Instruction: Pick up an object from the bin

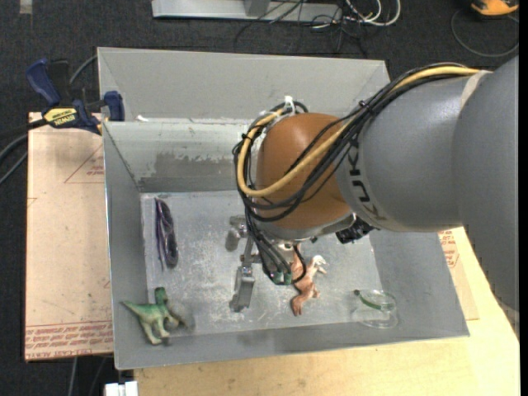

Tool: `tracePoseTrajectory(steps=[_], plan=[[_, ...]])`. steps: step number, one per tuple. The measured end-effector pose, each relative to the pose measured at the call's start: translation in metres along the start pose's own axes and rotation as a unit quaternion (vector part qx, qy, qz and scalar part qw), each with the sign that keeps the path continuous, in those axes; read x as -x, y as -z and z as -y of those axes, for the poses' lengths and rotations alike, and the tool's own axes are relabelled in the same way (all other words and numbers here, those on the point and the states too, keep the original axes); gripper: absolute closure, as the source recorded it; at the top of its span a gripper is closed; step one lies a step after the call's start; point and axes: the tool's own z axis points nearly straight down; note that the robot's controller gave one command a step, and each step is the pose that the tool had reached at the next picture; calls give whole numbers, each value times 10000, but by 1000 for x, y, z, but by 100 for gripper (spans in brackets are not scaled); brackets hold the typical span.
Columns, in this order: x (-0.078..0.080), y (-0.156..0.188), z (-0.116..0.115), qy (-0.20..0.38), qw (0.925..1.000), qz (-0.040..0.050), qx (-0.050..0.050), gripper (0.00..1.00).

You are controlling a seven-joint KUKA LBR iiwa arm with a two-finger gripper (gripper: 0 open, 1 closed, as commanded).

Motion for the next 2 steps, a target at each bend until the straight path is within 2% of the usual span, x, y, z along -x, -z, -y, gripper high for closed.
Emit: tracePoseTrajectory(steps=[1, 2], plan=[[7, -60, 55, 993, 9950, -59, -17, 0], [-5, -93, 57, 727, 9974, 18, 10, 0]])
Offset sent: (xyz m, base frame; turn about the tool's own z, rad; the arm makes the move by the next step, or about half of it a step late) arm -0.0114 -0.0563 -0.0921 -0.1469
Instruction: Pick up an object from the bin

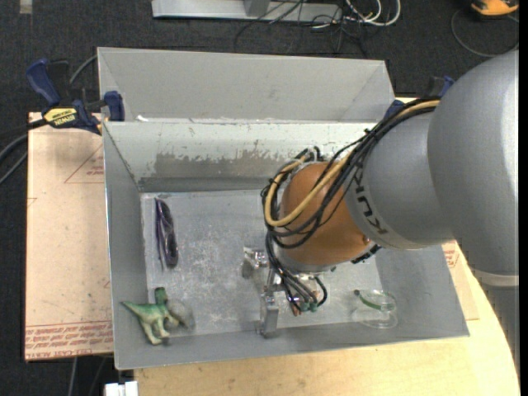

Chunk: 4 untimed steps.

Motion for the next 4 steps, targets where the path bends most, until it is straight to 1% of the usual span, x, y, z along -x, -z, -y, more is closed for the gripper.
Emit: tracePoseTrajectory(steps=[1, 2, 3, 4], plan=[[10, 17, 67, 173, 9998, -63, -34, 0], [-7, 4, 73, -658, 9978, 4, 5, 0], [61, 65, 109, 746, 9972, -43, -18, 0], [71, 52, 117, -700, 9975, 0, 0, 0]])
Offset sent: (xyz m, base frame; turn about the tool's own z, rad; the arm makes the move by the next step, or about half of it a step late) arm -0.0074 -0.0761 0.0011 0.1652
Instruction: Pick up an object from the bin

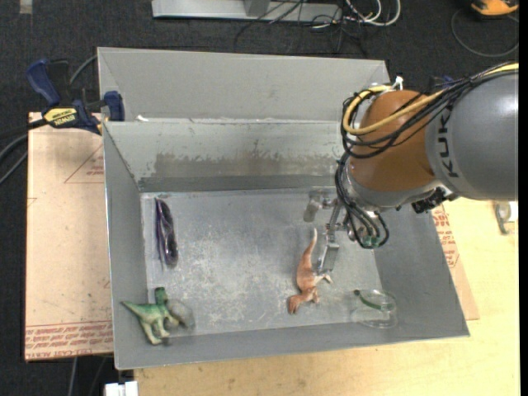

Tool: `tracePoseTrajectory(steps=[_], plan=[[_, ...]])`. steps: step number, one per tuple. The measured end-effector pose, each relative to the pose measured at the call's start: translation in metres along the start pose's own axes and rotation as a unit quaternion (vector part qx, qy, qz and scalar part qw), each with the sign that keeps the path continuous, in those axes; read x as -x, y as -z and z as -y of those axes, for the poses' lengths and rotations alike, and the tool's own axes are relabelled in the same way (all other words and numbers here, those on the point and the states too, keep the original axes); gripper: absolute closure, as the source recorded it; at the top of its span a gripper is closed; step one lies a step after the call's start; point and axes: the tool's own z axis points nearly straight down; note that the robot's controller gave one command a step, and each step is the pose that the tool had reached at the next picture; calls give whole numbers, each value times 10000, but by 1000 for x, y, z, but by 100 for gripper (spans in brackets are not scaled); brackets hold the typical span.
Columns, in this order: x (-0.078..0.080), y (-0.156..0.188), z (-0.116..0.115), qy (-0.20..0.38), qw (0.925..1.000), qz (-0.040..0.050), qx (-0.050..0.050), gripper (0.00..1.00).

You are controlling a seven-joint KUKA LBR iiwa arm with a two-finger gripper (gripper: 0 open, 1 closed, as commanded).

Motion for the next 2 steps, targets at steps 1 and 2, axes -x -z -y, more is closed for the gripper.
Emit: tracePoseTrajectory(steps=[1, 2], plan=[[-41, -43, 30, 186, 9998, -15, -16, 0], [-28, -49, 20, 2125, 9772, -7, 1, 100]])
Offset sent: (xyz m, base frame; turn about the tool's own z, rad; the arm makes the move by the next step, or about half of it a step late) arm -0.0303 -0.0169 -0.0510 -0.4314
